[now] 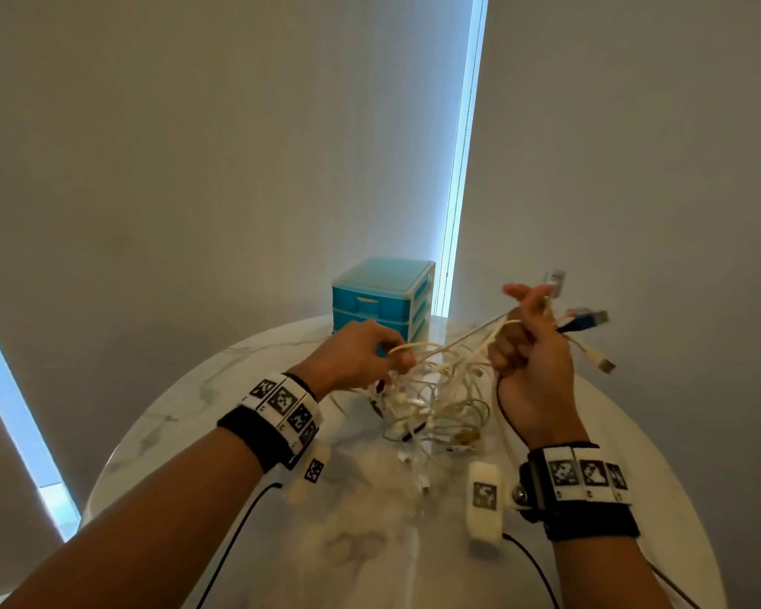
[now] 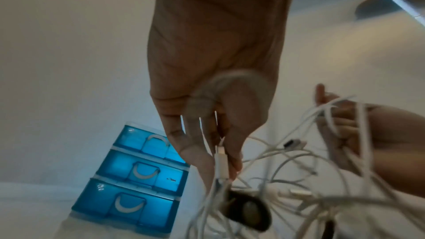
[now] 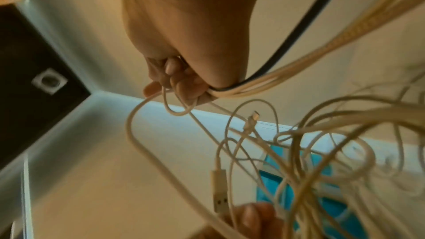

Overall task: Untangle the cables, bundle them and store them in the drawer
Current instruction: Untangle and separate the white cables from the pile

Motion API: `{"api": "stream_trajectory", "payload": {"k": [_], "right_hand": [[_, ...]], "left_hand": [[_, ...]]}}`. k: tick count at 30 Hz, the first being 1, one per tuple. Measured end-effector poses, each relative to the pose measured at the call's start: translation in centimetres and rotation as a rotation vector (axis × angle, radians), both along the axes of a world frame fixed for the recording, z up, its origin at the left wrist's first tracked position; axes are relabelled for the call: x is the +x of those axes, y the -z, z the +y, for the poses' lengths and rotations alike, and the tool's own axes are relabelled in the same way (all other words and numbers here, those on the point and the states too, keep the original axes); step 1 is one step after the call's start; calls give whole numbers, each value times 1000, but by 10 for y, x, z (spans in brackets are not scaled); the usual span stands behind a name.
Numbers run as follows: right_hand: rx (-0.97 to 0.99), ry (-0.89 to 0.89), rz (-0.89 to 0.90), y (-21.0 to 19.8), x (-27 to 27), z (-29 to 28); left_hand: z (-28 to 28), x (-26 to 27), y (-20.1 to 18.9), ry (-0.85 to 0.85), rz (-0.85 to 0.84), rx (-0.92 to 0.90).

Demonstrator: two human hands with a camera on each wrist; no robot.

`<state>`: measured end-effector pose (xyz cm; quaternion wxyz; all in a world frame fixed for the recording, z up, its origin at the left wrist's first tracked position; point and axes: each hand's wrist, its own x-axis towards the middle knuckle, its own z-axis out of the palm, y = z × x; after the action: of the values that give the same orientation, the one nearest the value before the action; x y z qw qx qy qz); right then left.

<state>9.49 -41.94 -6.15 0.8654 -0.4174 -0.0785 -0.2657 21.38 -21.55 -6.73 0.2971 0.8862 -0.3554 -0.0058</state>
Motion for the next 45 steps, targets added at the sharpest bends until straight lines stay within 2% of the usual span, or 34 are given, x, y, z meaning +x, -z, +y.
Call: {"api": "stream_trajectory", "payload": {"k": [4,6,8,10,14,16,19,22,26,29,31,34,37,41,45], "right_hand": [[214,-6,-137,-5,-16,-29],[232,-5,-130,-1,-17,-38],[215,-15,-96,4,-15,-39],[192,-21,-51,7,-10,-34],[185,-38,-33,5,-3,-20],[178,-26,-21,5,-2,-14],[149,-6,-17,8,-2,-13],[-66,82,135,17,5,-21],[-535,129,615,46,18,-22],[-711,150,724,59,24,-19],[-719,234,671,55,23,-18],[-639,362,444,41,19,-12],[-702,317,274,32,13,10],[-788,253,225,38,19,37],[-765,340,269,42,25,36]], "left_hand": [[22,29,8,-248,-59,79],[38,39,15,-354,-43,60],[45,42,17,-364,-19,79],[37,33,10,-275,-45,141],[0,-9,-14,98,-6,29],[-16,-24,-21,163,32,57],[-25,-25,-17,162,-12,153],[-15,-8,-12,67,-29,-65],[6,13,-27,-157,-94,-494],[20,24,-42,-236,4,-828],[28,27,-46,-223,64,-956],[30,24,-41,-169,149,-1002],[18,11,-32,-82,247,-975],[0,-6,-33,25,286,-866],[-3,-12,-32,45,252,-807]]}}
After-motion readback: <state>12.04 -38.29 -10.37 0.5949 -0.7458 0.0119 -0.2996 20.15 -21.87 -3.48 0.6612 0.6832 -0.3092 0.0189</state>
